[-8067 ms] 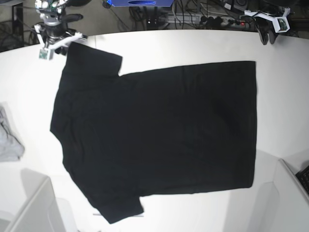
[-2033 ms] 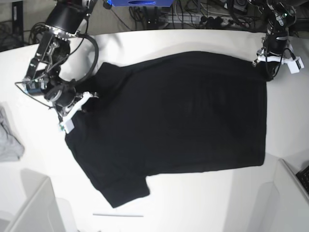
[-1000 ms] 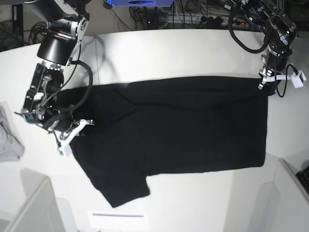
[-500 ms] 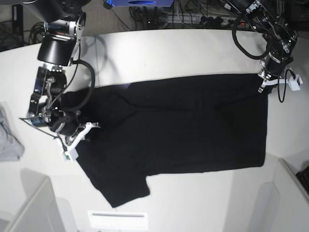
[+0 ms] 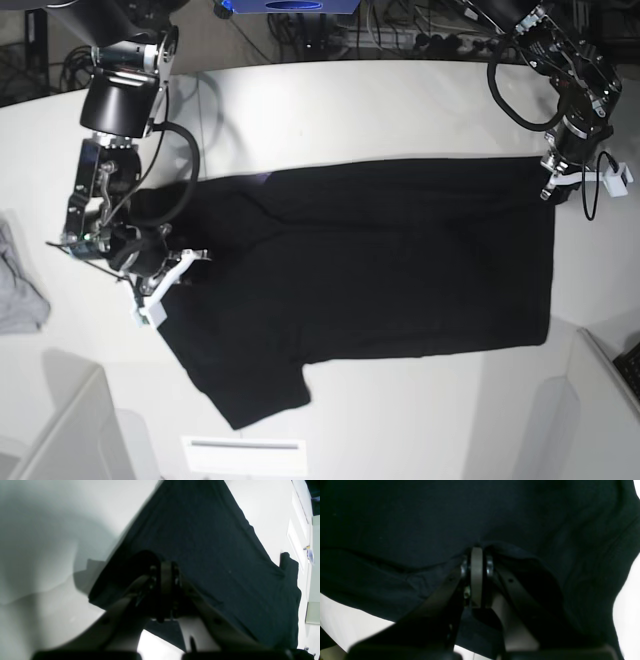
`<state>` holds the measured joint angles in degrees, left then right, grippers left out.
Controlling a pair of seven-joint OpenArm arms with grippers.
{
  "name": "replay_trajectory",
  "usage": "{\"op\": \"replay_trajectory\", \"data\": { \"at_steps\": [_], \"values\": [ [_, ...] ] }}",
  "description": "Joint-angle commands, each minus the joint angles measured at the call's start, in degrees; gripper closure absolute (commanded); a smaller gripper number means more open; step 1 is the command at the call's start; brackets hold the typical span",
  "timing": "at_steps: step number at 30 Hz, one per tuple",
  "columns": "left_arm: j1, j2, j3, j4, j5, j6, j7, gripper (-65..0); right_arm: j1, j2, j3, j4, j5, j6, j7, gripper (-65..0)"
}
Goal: Fold the T-shirt properly
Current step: 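Lift the sleeve with the right gripper and fold it onto the body, then grasp the shoulder edges with both grippers and drag the shirt flat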
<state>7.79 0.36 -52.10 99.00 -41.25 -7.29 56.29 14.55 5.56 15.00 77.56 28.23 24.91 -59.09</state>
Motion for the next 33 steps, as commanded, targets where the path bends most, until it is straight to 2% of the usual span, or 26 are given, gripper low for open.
{"op": "replay_trajectory", "data": {
  "at_steps": [1, 3, 5, 7, 10, 13, 15, 18, 22, 25, 26, 28, 30, 33],
  "values": [
    [-0.36, -0.93, -0.34, 1.09, -1.16, -0.23, -1.13, 0.0, 1.5, 0.46, 0.16, 1.17, 1.0, 0.19, 1.2, 0.0],
    [-0.36, -0.93, -0.34, 1.09, -1.07, -0.23, -1.22, 0.0, 1.41, 0.55, 0.16, 1.17, 1.0, 0.19, 1.29, 0.0],
    [-0.36, -0.93, -0.34, 1.17, -1.16, -0.23, -1.22, 0.0, 1.32, 1.34, 0.25, 1.52, 1.0, 0.19, 1.38, -7.1],
    [-0.36, -0.93, -0.34, 1.17, -1.25, -0.23, -1.3, -12.3, 1.32, 1.6, 0.69, 1.52, 1.0, -1.3, 1.46, -15.9],
    [-0.45, -0.93, -0.34, 1.26, -1.43, -0.23, -1.39, -30.9, 1.15, 1.25, 6.4, 2.48, 1.0, -9.39, 1.55, -21.5],
    [-0.54, -0.93, -0.43, 1.35, -1.43, -0.23, -1.39, -44.1, -1.05, 1.25, 9.13, 6.44, 1.09, -13.35, 4.54, -24.8],
    [-0.8, -0.93, -0.43, 2.93, -1.43, -0.23, -1.39, -48.9, -3.78, 1.43, 9.13, 11.1, 1.09, -14.49, 7.09, -25.8],
    [0.34, -0.67, -0.43, 6.8, -1.51, -0.49, -1.3, -50.4, -8.52, 1.34, 9.13, 19.36, 1.09, -17.13, 8.58, -25.8],
    [4.82, -0.58, -0.43, 8.74, -1.51, -0.58, -1.48, -50.4, -16.08, 0.37, 9.21, 27.89, 1.18, -24.51, 8.94, -26.0],
    [8.43, -0.58, -1.05, 8.21, -1.51, -0.67, -1.57, -50.2, -20.57, -1.74, 9.48, 29.83, 1.18, -28.73, 9.02, -31.5],
    [8.96, -0.58, -1.66, 8.03, -1.51, -1.46, -1.57, -50.2, -21.53, -2.18, 9.57, 29.91, 1.18, -29.26, 9.02, -34.1],
    [9.31, -0.49, -3.51, 6.54, -1.51, -6.03, -1.57, -50.2, -23.56, -3.67, 9.57, 29.91, 1.35, -29.43, 9.02, -37.7],
    [9.22, -0.4, -5.0, 4.08, -1.43, -9.19, -1.57, -50.2, -25.23, -4.99, 9.57, 29.91, 1.44, -29.35, 9.38, -38.4],
    [9.04, -0.49, -6.15, -0.32, -1.34, -10.6, -1.57, -50.2, -27.95, -6.93, 9.57, 29.83, 1.44, -29.35, 14.04, -38.4]
  ]
}}
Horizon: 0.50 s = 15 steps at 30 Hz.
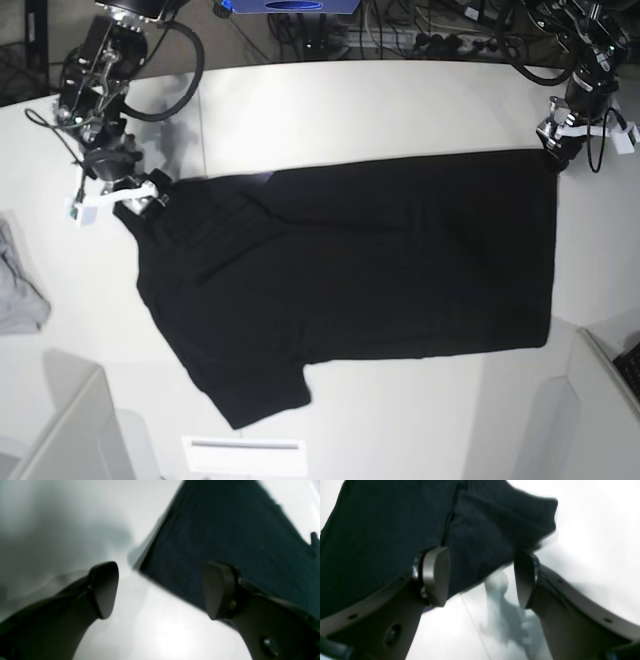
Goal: Fold the T-shirt properly
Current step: 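Grasp the shoulder edges with both grippers and drag the shirt flat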
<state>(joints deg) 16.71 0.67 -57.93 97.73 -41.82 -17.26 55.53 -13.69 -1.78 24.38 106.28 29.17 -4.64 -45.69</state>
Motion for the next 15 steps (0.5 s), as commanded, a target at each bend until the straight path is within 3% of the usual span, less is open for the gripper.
{"op": "replay_trajectory", "data": {
  "at_steps": [1, 5, 15],
  "values": [
    [0.04, -0.97, -0.22, -0.28, -0.77, -0.72, -0.8, -50.2, -0.5, -0.11, 0.19, 1.11, 0.5, 0.21, 2.48, -38.6],
    [-2.95, -1.06, 0.04, -5.03, -0.42, -0.81, -0.8, -50.2, -1.74, -0.9, 0.01, 1.02, 0.5, 0.29, 6.79, -38.6],
    [-7.52, -1.15, 0.04, -11.98, -0.42, -0.46, -0.8, -50.2, 0.29, -0.9, 0.28, -7.25, 0.68, 0.29, 7.76, -38.4]
  ]
}}
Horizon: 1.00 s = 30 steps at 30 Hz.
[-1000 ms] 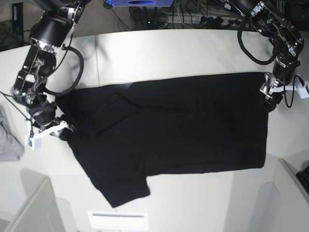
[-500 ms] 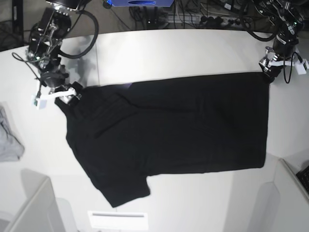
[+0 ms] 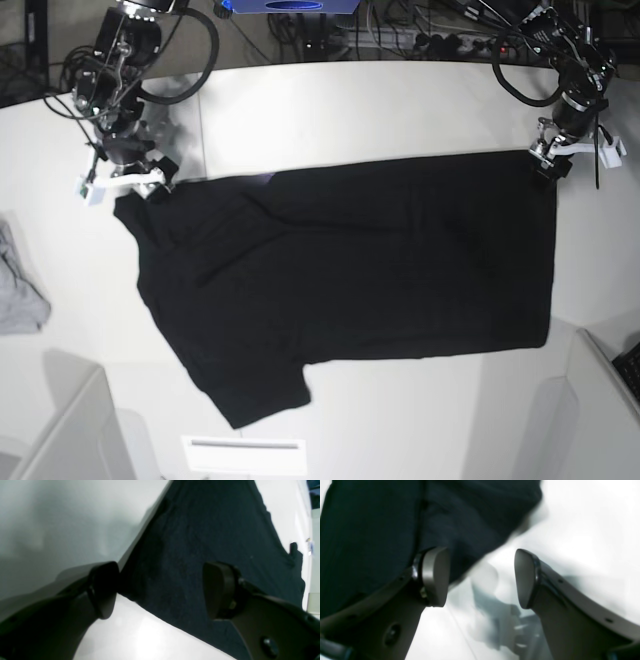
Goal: Fold the T-shirt properly
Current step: 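Grasp the shoulder edges with both grippers and drag the shirt flat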
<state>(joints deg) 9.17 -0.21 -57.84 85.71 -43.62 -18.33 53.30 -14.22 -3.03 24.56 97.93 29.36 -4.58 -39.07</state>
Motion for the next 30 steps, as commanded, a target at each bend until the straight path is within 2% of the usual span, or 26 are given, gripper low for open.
{"op": "replay_trajectory", "data": {
  "at_steps": [1, 6, 14, 15, 17, 20, 22, 25, 27, 28, 30],
  "values": [
    [-0.51, -0.28, -0.05, -0.22, 1.37, 0.61, 1.43, -50.2, 0.99, 0.35, 0.1, 0.31, 0.48, 0.23, 2.19, -38.4],
    [-1.92, -0.28, -0.05, -1.18, 3.84, 0.44, 1.43, -50.2, 2.75, 0.43, -0.07, -3.82, 0.39, 0.23, 6.59, -38.4],
    [-2.27, -0.28, -0.05, -1.54, 5.77, 0.44, 1.43, -49.9, 5.38, 1.66, 0.02, -9.27, 0.39, 0.23, 7.11, -38.4],
    [-2.27, -0.28, -0.05, -1.54, 5.77, 0.44, 1.43, -48.4, 5.56, 1.66, 0.02, -9.53, 0.39, 0.23, 7.11, -38.3],
    [-2.27, -0.28, -0.05, -1.54, 5.86, 0.44, 1.43, -41.0, 5.56, 1.66, 0.02, -9.71, 0.39, 0.23, 7.11, -38.3],
    [-2.27, -0.28, -0.05, -1.54, 5.86, 0.44, 1.43, -26.2, 5.47, 1.66, 0.02, -10.06, 0.39, 0.23, 7.11, -37.5],
    [-2.27, -0.36, -0.05, -1.54, 5.86, 0.44, 1.43, -15.6, 5.47, 1.66, 0.02, -10.85, 0.39, 0.32, 7.11, -31.7],
    [-2.18, -0.36, -0.05, -1.54, 5.86, 0.44, 1.43, -0.2, 5.73, 2.63, 0.02, -12.61, 0.39, 1.37, 7.11, -16.1],
    [-1.74, -1.15, 0.04, -1.54, 5.86, 0.44, 1.43, 0.0, 5.82, 3.42, -0.07, -13.75, 0.39, 5.15, 7.29, -3.8],
    [-1.65, -1.86, 0.13, -1.54, 5.86, 0.44, 1.43, 0.0, 5.82, 3.51, 0.02, -13.93, 0.39, 7.35, 8.08, 0.0],
    [-0.77, -3.09, 1.45, -1.54, 5.86, 0.44, 1.52, 0.0, 5.38, 3.51, 0.54, -13.84, 0.39, 10.78, 9.93, 0.0]
  ]
}}
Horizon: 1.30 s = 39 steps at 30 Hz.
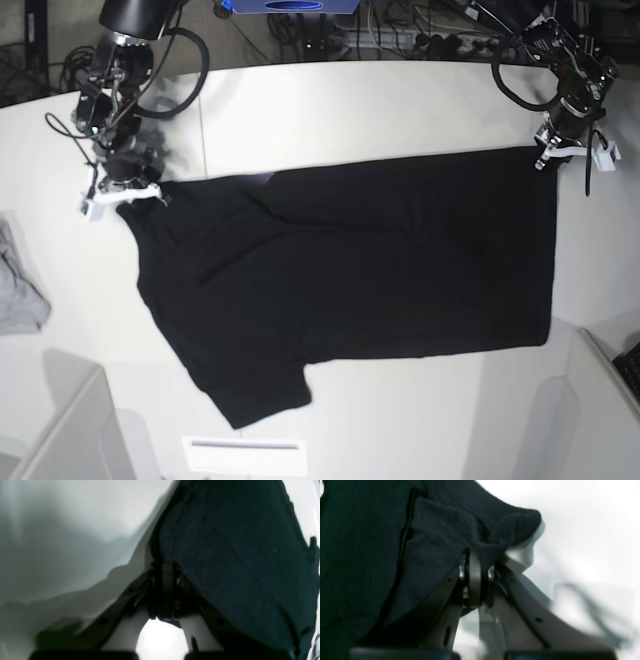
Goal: Fold the T-shirt properly
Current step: 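Grasp the shoulder edges with both grippers and drag the shirt flat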
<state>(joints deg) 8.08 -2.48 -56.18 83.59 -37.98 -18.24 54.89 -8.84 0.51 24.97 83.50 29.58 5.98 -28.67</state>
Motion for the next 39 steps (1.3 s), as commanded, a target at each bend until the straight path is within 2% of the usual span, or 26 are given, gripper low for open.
{"op": "replay_trajectory", "data": {
  "at_steps": [1, 6, 11, 14, 20, 24, 26, 39],
  "values": [
    [1.2, -1.78, 0.75, 0.94, 0.22, 0.35, -0.08, 0.0, -0.43, -0.03, 1.45, 0.67, 0.17, 1.27, -0.21, 0.0],
    [4.28, -4.33, 2.25, 2.52, -0.31, 0.26, -0.08, 0.0, -2.46, -0.47, 6.54, 3.75, 0.17, 1.54, -4.43, 0.0],
    [8.06, -4.77, 2.6, 6.91, -0.31, 0.26, 0.01, 0.0, -7.82, -0.65, 6.63, 10.78, 0.17, 1.63, -7.95, 0.0],
    [10.52, -4.68, 2.6, 9.29, -0.31, 0.26, 0.01, 0.0, -11.86, -3.19, 7.07, 15.09, 2.37, 1.63, -9.8, 0.0],
    [14.74, -4.6, 2.6, 10.43, -0.31, -0.09, 0.01, 0.0, -18.81, -4.95, 6.98, 19.13, 8.7, 1.63, -10.15, 0.0],
    [17.2, -4.6, 2.51, 10.52, -0.31, -5.72, 0.01, 0.0, -21.01, -5.13, 6.98, 19.48, 9.05, 1.63, -9.97, 0.0],
    [17.81, -4.6, 2.34, 10.17, -0.22, -6.95, 0.01, 0.0, -21.71, -5.22, 6.98, 19.48, 9.05, 1.63, -10.06, 0.0],
    [19.04, -4.6, 2.16, 10.34, 0.04, -7.12, 0.01, 0.0, -23.64, -5.22, 6.98, 23.09, 8.79, 1.63, -10.15, 0.0]
  ]
}}
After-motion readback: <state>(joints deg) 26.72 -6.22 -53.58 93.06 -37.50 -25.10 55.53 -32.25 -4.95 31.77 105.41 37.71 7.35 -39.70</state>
